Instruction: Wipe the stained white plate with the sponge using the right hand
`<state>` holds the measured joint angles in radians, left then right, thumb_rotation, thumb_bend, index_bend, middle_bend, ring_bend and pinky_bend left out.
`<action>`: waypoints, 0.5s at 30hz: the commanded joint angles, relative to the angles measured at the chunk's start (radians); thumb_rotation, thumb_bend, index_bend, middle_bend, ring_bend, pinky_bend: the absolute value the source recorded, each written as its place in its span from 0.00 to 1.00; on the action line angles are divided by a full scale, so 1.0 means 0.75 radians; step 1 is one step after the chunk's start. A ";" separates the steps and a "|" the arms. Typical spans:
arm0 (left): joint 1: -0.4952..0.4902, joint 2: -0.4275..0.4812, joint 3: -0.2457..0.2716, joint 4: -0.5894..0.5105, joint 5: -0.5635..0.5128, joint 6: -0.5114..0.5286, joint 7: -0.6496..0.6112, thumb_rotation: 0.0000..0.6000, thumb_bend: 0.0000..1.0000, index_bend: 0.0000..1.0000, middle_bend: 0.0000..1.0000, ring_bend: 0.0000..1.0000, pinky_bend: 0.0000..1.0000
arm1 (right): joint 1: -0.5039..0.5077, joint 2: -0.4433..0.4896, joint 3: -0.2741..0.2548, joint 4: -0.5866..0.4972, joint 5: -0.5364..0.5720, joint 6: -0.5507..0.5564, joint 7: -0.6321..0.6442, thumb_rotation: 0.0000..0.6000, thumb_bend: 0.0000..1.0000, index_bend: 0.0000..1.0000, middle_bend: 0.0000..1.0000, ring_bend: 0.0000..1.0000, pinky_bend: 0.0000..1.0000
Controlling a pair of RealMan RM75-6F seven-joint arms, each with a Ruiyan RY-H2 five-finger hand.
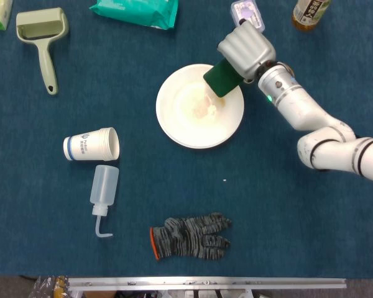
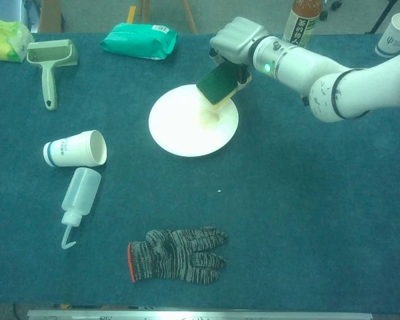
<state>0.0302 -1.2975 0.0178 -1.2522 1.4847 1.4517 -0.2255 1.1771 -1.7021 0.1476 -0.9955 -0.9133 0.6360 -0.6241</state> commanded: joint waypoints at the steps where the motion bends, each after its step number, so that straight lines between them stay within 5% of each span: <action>1: -0.002 0.001 0.000 -0.005 0.002 0.000 0.003 1.00 0.46 0.23 0.04 0.08 0.16 | -0.037 0.082 0.002 -0.135 0.012 0.063 -0.014 1.00 0.02 0.52 0.60 0.46 0.34; 15: -0.024 0.010 -0.002 -0.057 0.013 -0.008 0.061 1.00 0.46 0.23 0.04 0.08 0.16 | -0.244 0.409 -0.141 -0.707 -0.082 0.319 -0.061 1.00 0.02 0.52 0.60 0.46 0.34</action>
<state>0.0139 -1.2905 0.0162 -1.2921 1.4935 1.4462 -0.1818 1.0310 -1.4390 0.0748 -1.4698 -0.9449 0.8326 -0.6555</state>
